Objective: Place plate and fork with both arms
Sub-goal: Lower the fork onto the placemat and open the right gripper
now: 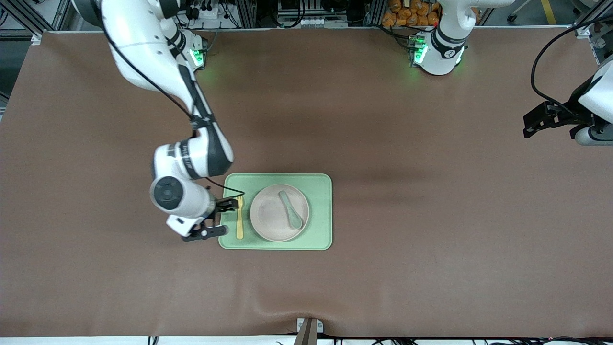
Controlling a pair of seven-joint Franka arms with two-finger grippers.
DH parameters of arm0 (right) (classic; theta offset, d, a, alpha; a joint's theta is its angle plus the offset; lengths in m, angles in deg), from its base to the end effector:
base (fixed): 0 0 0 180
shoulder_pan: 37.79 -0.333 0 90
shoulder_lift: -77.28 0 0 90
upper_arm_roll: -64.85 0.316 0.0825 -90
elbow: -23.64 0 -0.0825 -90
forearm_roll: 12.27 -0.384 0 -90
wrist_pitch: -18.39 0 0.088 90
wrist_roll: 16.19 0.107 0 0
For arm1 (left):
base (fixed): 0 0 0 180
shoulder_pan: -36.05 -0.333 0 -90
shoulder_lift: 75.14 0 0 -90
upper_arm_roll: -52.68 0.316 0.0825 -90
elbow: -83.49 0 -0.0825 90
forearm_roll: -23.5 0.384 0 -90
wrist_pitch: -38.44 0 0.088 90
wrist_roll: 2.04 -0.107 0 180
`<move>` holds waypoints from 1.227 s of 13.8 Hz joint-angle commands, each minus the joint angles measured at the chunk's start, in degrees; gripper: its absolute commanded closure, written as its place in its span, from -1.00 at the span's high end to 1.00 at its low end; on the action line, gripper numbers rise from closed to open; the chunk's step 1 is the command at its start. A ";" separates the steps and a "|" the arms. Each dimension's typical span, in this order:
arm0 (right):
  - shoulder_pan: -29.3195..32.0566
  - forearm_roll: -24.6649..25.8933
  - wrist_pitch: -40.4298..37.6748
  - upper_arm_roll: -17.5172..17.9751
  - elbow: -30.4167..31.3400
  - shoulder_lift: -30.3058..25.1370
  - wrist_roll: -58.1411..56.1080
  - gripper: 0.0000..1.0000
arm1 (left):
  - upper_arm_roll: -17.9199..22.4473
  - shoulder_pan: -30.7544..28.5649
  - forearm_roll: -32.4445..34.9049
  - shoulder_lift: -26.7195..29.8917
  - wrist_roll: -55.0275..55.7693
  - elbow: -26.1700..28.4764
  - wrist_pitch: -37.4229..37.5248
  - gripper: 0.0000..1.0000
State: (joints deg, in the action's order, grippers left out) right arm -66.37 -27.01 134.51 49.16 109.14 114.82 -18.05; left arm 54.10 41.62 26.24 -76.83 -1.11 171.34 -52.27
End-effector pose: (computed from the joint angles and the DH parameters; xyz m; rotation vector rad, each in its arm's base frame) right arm 0.6719 0.2007 0.2888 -3.0774 -0.2766 0.1511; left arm 0.5641 -0.0361 0.6270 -3.0926 0.0871 -0.0349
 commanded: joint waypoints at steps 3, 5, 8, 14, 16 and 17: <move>14.93 -0.90 -14.64 1.09 1.86 -12.90 -8.51 1.00 | 0.25 0.32 -0.45 0.20 0.13 -0.23 0.63 1.00; 19.42 -0.21 -21.26 0.83 1.77 -18.62 -9.56 1.00 | 0.25 0.32 -0.45 0.20 0.04 -0.23 0.63 1.00; 23.21 5.41 -28.90 1.09 1.51 -27.05 -11.33 1.00 | 0.25 0.32 -0.45 0.12 0.04 -0.23 0.63 1.00; 31.22 12.97 -40.08 14.61 1.16 -38.32 4.47 1.00 | 0.25 0.32 -0.54 0.12 0.04 0.03 0.80 1.00; 31.22 13.25 -40.44 14.98 1.24 -39.73 4.94 1.00 | 0.25 0.32 -1.41 0.12 0.04 0.21 0.63 1.00; 31.31 13.33 -40.36 14.80 1.24 -40.09 4.50 1.00 | 0.25 0.32 -1.76 0.12 0.04 0.21 0.63 1.00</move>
State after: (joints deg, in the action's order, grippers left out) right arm -37.05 -14.80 93.90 62.85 108.82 76.29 -13.96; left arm 54.09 41.70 25.69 -76.89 -1.11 171.65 -52.27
